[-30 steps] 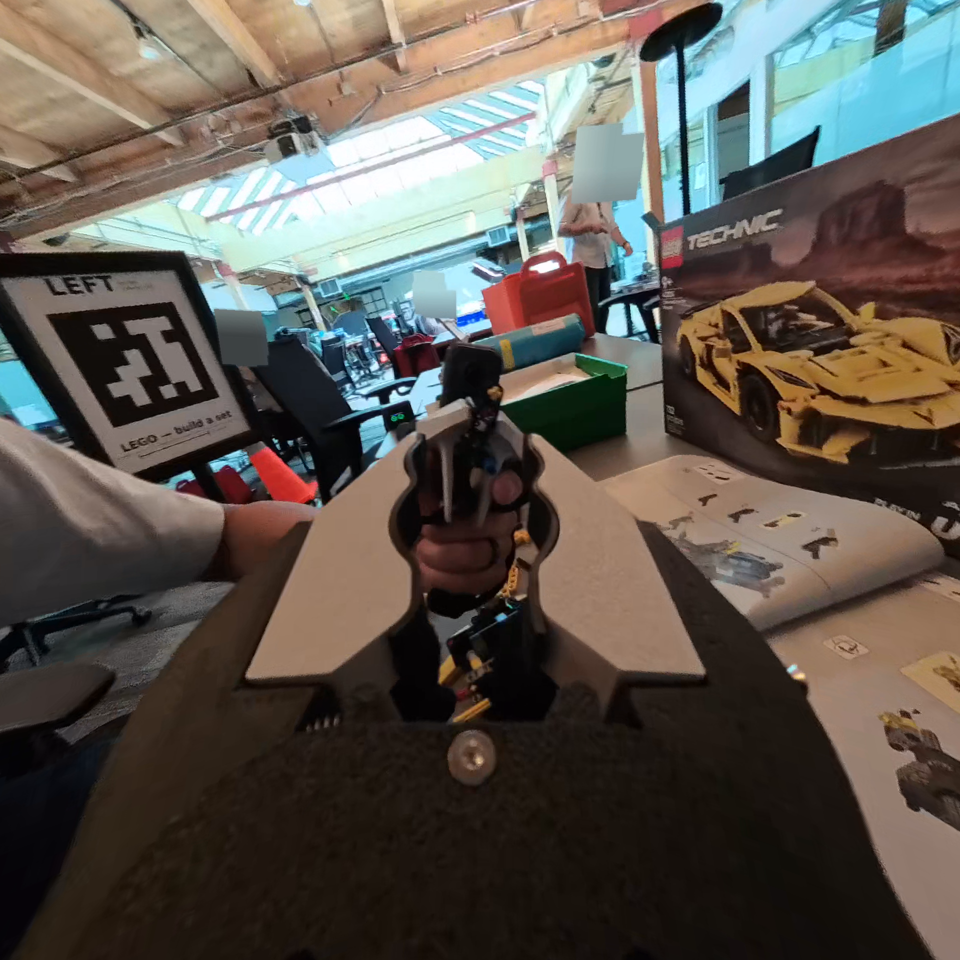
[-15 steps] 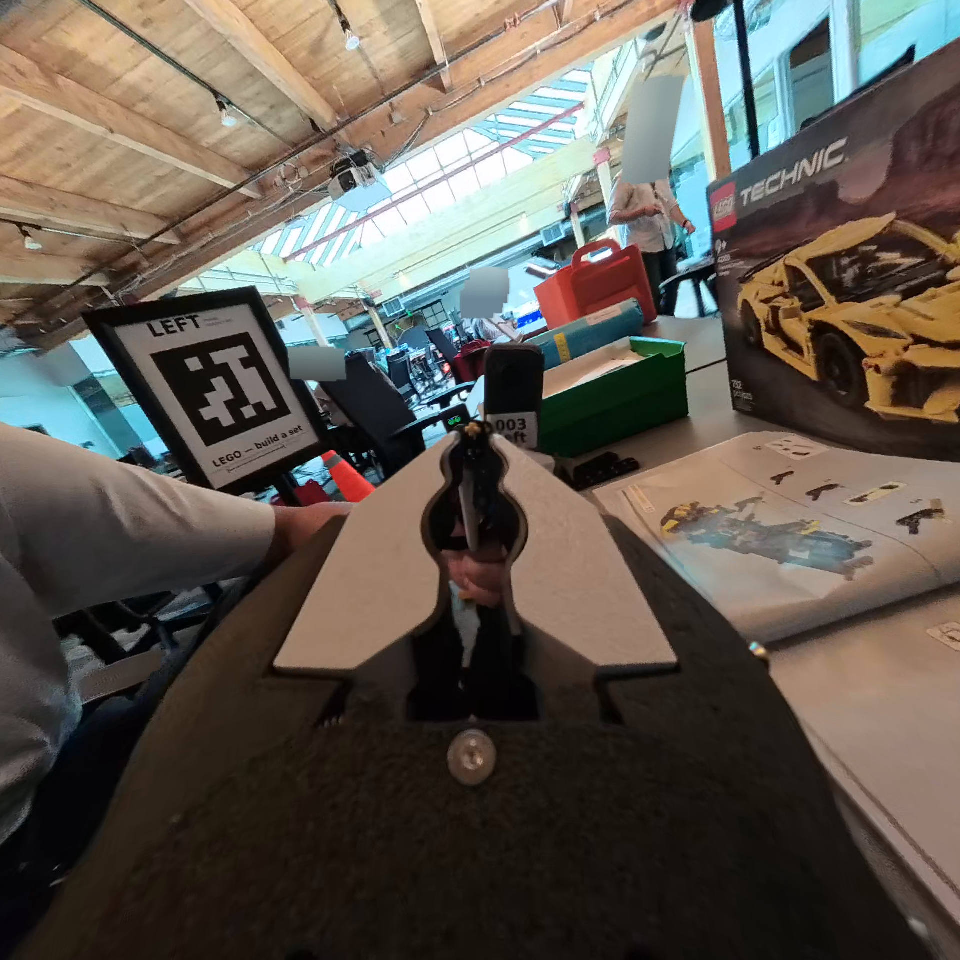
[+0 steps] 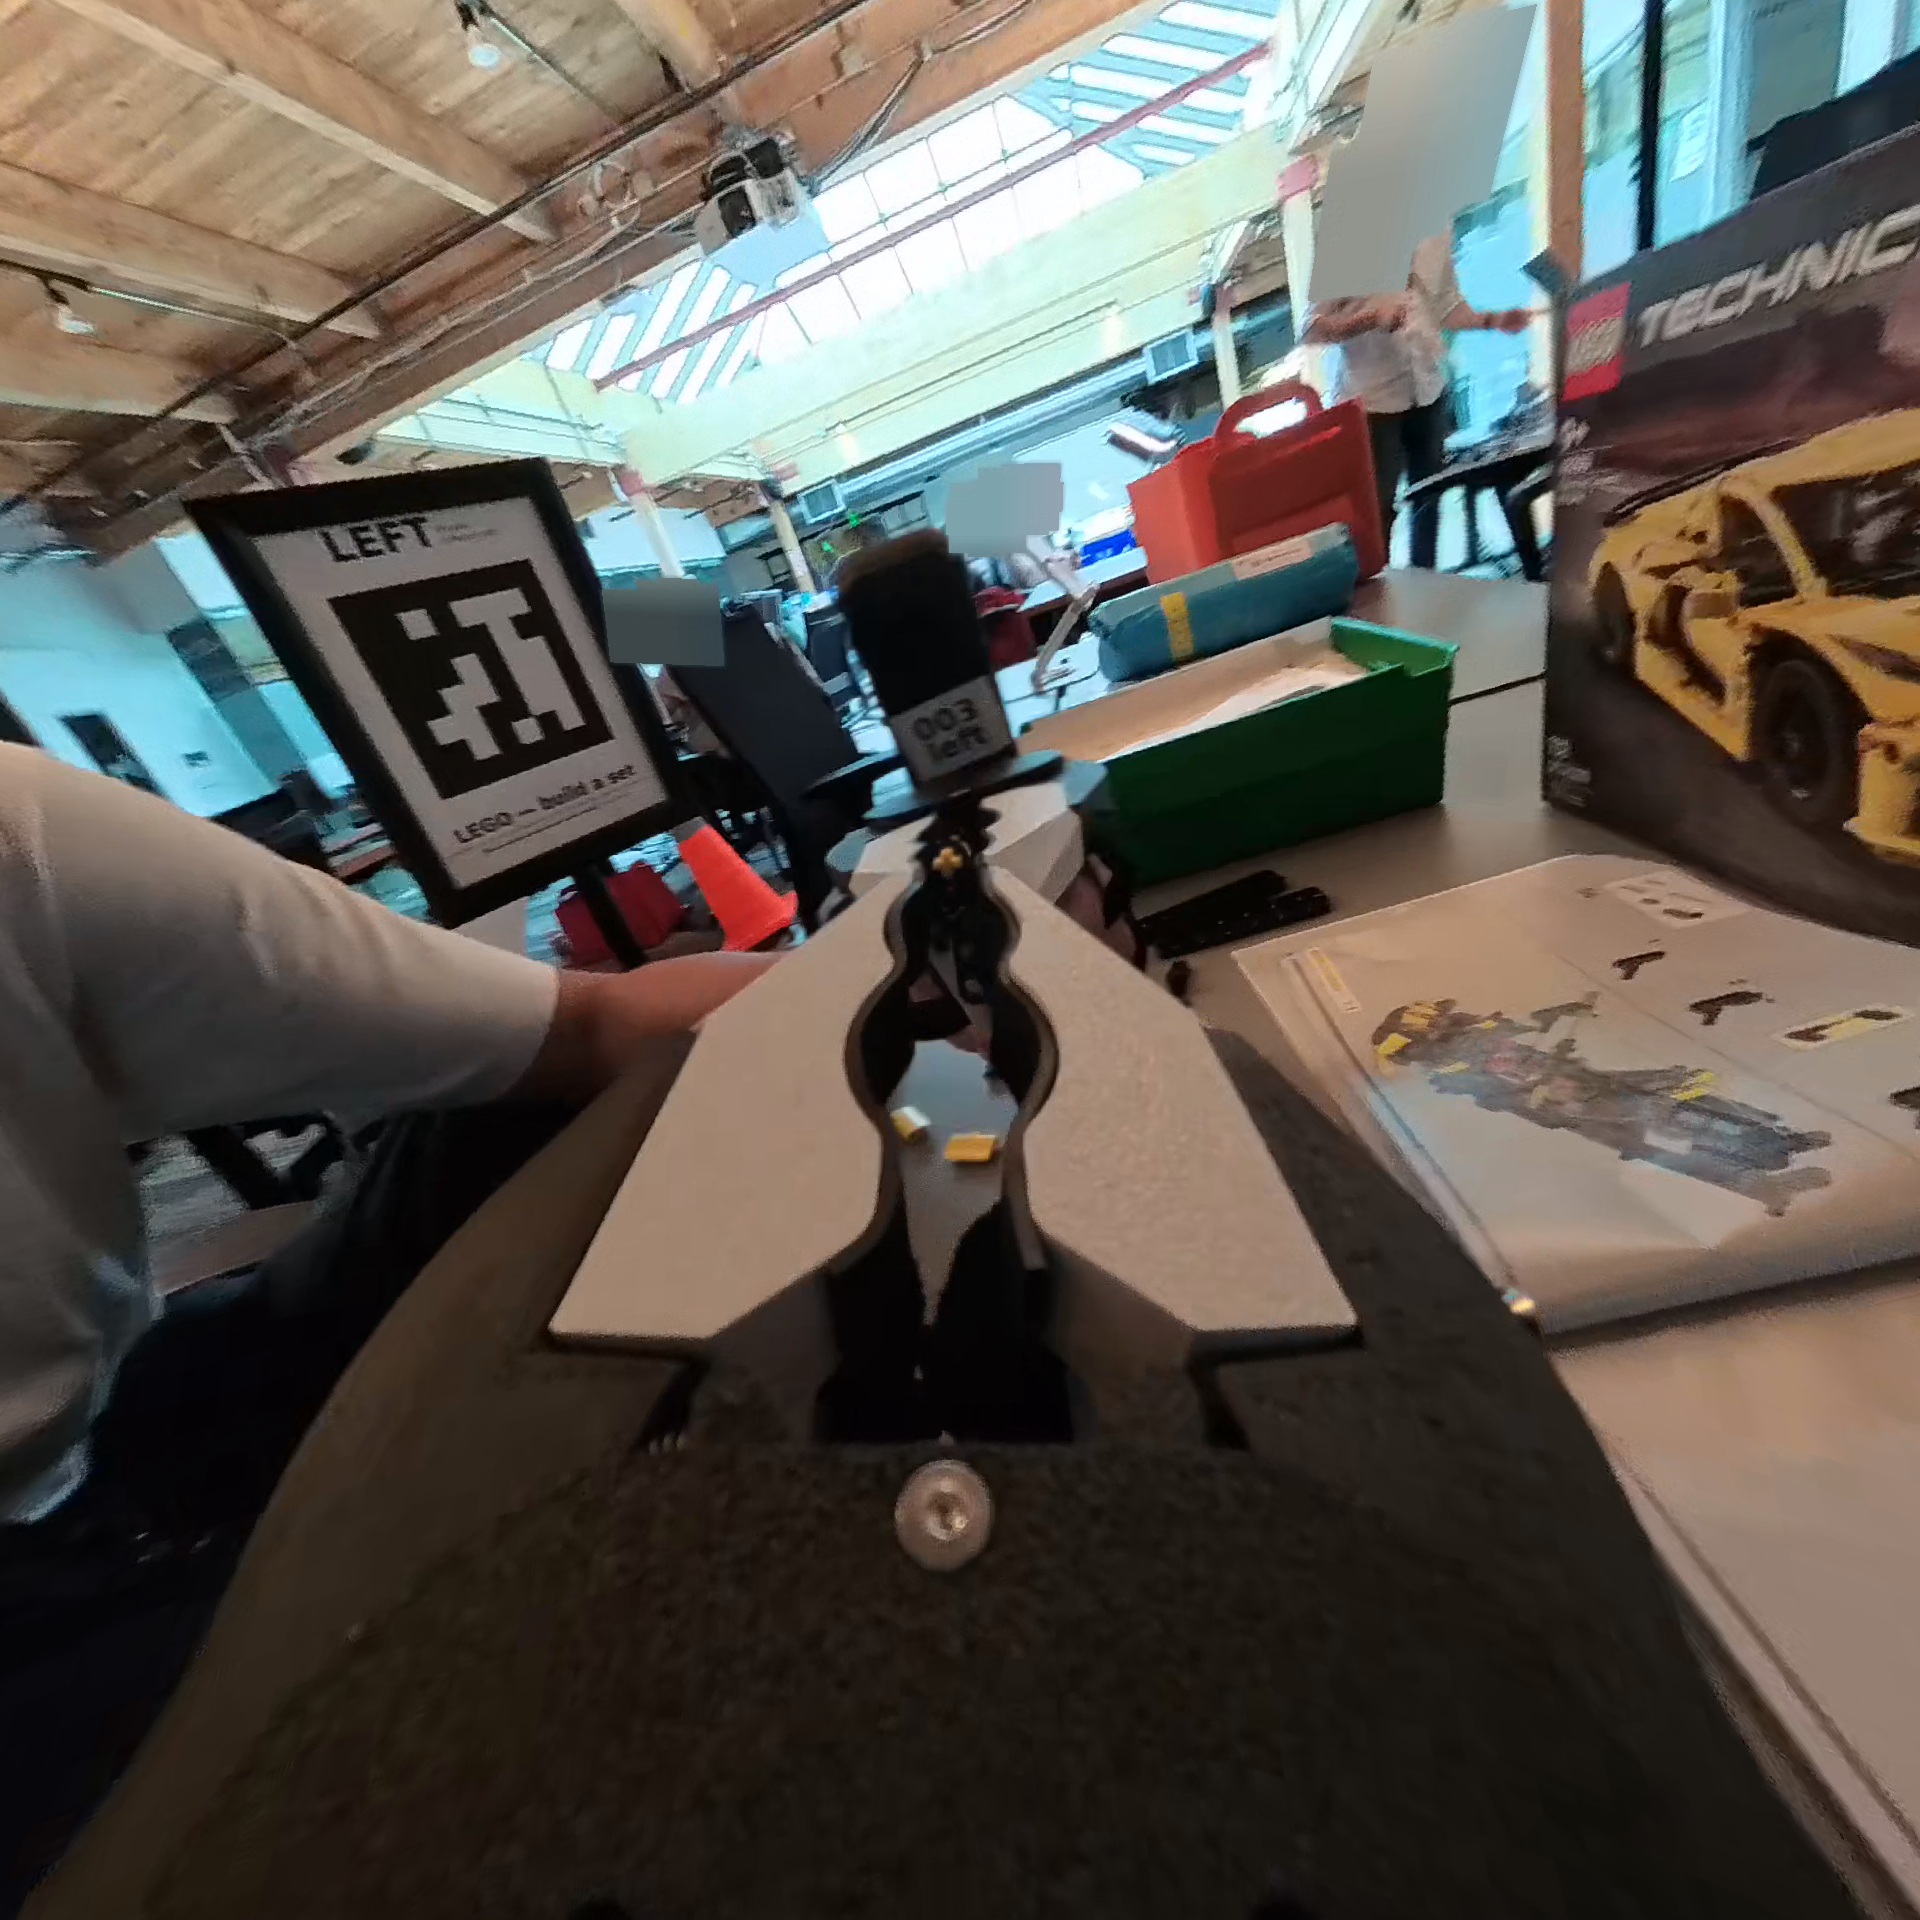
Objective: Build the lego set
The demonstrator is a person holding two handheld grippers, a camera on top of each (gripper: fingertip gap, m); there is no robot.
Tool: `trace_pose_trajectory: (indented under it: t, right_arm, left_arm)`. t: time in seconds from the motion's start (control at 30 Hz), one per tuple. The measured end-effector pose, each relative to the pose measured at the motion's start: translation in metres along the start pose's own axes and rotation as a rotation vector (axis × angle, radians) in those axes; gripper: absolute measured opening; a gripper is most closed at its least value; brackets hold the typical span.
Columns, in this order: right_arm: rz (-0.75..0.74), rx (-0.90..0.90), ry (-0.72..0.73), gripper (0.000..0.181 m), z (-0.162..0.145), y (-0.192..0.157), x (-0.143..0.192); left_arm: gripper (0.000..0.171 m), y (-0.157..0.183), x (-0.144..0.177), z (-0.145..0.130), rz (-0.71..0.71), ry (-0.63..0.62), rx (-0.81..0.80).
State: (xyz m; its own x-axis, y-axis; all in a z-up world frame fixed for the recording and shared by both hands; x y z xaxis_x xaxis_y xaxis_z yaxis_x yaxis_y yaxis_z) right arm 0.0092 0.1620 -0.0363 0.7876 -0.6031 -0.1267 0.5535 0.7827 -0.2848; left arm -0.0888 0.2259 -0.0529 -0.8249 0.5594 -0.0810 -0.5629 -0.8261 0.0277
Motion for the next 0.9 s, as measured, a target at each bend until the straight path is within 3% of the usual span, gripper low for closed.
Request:
trace_pose_trajectory:
  t: [0.1, 0.17, 0.23, 0.4, 0.57, 0.73, 0.9]
  right_arm:
    - [-0.144, 0.104, 0.049, 0.011, 0.004, 0.004, -0.004]
    - [-0.279, 0.250, 0.006, 0.028, 0.003, 0.006, -0.006]
    - [-0.396, 0.418, -0.008, 0.031, 0.003, 0.005, -0.007]
    - [-0.626, 0.615, 0.116, 0.033, 0.006, 0.003, -0.006]
    - [-0.626, 0.462, 0.109, 0.052, 0.001, 0.015, -0.007]
    - [-0.547, 0.442, 0.132, 0.039, 0.000, 0.012, -0.005]
    - [-0.559, 0.543, 0.143, 0.037, 0.000, 0.003, -0.010]
  left_arm:
    - [0.004, -0.007, 0.001, 0.005, 0.183, -0.001, -0.178]
    - [0.005, -0.016, 0.002, 0.004, 0.344, -0.003, -0.275]
    - [0.005, -0.026, 0.001, 0.004, 0.487, -0.007, -0.349]
    - [0.005, -0.033, -0.010, -0.002, 0.649, -0.055, -0.483]
    - [0.005, -0.018, -0.024, -0.003, 0.648, -0.053, -0.568]
    - [0.004, -0.006, -0.028, -0.003, 0.662, -0.063, -0.550]
    - [0.004, 0.000, -0.026, 0.001, 0.670, -0.051, -0.539]
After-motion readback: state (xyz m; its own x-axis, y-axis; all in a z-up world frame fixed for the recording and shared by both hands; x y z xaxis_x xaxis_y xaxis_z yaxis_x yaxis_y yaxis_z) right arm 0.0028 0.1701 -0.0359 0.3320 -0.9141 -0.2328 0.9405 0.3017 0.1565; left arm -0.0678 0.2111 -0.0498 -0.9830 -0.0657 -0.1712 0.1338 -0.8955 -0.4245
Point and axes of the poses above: each gripper's, where its closed fingertips meet, x back along the fingers, z out of its top, y = z × x across the jaws, the point moved 6 cm from there along x, back along the fingers, and after that the axes turned 2 degrees about x, right-handed, at the moved point
